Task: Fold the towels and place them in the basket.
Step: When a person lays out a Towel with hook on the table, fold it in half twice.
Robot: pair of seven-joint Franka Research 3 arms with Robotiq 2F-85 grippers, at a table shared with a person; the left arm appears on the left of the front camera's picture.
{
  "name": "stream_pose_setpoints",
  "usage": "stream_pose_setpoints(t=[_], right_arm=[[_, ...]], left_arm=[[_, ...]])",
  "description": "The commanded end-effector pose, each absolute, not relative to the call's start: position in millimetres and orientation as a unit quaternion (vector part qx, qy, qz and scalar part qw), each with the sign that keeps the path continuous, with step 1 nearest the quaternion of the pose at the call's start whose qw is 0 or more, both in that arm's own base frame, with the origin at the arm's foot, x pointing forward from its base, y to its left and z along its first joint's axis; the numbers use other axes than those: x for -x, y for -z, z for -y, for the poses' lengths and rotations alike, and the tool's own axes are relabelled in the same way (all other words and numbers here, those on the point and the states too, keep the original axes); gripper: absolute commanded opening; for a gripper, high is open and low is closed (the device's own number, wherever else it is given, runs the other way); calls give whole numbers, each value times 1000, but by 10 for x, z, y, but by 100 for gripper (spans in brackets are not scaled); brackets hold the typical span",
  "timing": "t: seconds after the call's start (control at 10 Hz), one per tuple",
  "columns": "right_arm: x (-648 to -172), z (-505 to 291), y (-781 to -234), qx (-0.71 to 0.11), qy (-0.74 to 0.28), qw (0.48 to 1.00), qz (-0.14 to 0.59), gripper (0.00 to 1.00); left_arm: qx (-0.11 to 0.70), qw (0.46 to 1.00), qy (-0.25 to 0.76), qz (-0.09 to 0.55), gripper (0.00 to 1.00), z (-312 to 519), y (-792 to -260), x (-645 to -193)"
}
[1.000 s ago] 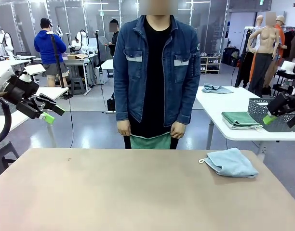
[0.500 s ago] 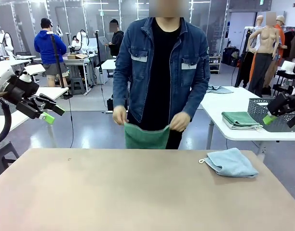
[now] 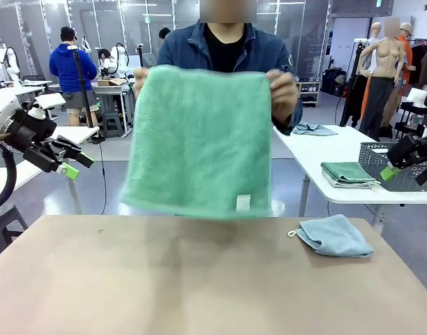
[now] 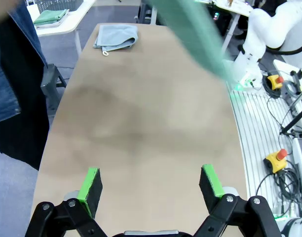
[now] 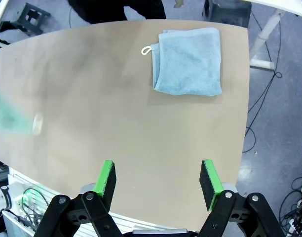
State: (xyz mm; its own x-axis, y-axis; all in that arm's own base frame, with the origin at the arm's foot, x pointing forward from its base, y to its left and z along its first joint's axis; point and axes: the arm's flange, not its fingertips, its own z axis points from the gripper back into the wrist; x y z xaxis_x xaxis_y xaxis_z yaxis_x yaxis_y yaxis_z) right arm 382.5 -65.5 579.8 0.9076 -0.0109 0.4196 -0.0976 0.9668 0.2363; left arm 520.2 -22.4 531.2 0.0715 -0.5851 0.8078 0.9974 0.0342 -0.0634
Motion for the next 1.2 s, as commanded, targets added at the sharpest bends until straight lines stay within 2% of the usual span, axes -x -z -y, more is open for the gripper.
stream_pose_setpoints(t=[0.0, 1.1], right_arm=[[-3833, 644, -5823, -123, -19, 968, 216, 85], [-3833, 644, -5823, -123, -19, 968, 216, 85]], left_arm=[[336, 650, 608, 307, 100, 224, -5316, -5196], [336, 650, 608, 307, 100, 224, -5316, -5196]])
